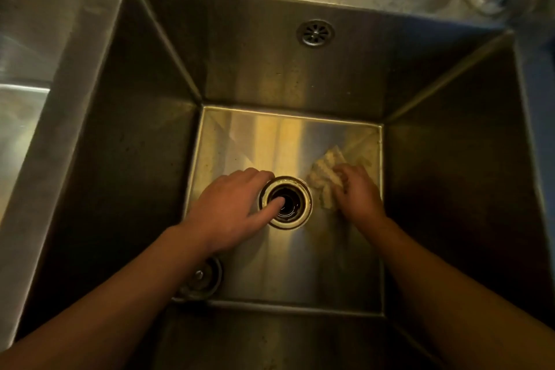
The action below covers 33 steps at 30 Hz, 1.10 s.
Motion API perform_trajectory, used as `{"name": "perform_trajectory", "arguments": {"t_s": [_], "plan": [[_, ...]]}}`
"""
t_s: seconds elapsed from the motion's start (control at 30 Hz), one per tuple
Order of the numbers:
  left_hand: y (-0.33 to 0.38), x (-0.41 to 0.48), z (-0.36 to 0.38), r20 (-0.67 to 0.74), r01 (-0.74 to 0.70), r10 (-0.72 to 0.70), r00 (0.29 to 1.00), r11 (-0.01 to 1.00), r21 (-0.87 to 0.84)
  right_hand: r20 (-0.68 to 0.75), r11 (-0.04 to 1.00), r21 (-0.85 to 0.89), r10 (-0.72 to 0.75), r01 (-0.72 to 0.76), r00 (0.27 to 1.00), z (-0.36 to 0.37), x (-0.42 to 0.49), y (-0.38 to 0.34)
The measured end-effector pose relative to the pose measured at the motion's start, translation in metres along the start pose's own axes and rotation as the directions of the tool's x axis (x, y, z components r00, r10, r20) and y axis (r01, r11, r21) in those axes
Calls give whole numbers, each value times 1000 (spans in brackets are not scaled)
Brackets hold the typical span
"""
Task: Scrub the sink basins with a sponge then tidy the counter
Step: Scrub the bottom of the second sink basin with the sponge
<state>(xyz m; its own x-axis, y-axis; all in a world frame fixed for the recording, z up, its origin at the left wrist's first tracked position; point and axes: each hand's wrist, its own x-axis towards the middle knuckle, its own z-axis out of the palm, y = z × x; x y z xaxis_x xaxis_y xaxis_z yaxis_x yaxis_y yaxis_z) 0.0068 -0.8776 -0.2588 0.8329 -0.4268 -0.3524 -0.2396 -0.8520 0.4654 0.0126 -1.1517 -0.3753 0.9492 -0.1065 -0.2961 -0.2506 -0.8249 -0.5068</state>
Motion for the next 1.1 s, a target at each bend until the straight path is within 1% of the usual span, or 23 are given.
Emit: {"name": "perform_trajectory", "arguments": {"t_s": [0.17, 0.3, 0.37, 0.43, 0.57, 0.73, 0.8, 0.87, 0.93, 1.1], "plan": [[-10, -9, 10, 39, 28, -27, 999, 999, -38, -36, 999, 3, 34, -34, 999, 22, -18, -8], [-11, -17, 22, 49, 72, -68, 996, 994, -80, 92, 1000, 4, -29, 29, 995, 37, -32, -25], [-8, -17, 24, 43, 74, -70, 997, 991, -107, 123, 999, -5, -46, 47, 991, 43, -39, -29], [-9, -16, 24, 31, 66, -63, 998, 992, -109, 88, 999, 7, -40, 40, 995, 43, -38, -27], [-15, -12, 22, 2, 80, -81, 997, 987, -142, -90, 998, 64, 0, 6, 996, 35, -23, -16], [-14, -4, 20, -33, 72, -78, 996, 984, -165, -276, 998, 51, 33, -20, 961, 4, 14, -10], [-16, -1, 20, -43, 76, -84, 996, 984, -162, -342, 999, 44, 18, -3, 940, -6, 33, -8], [-17, 1, 21, -43, 76, -83, 996, 985, -158, -356, 1000, 15, 24, -20, 934, -8, 48, -3], [-17, 2, 22, -40, 73, -80, 996, 985, -155, -317, 996, -35, 61, -76, 947, -3, 55, 4], [-17, 4, 22, -46, 65, -73, 996, 985, -159, -315, 992, -16, 111, -123, 943, 5, 52, 8]]}}
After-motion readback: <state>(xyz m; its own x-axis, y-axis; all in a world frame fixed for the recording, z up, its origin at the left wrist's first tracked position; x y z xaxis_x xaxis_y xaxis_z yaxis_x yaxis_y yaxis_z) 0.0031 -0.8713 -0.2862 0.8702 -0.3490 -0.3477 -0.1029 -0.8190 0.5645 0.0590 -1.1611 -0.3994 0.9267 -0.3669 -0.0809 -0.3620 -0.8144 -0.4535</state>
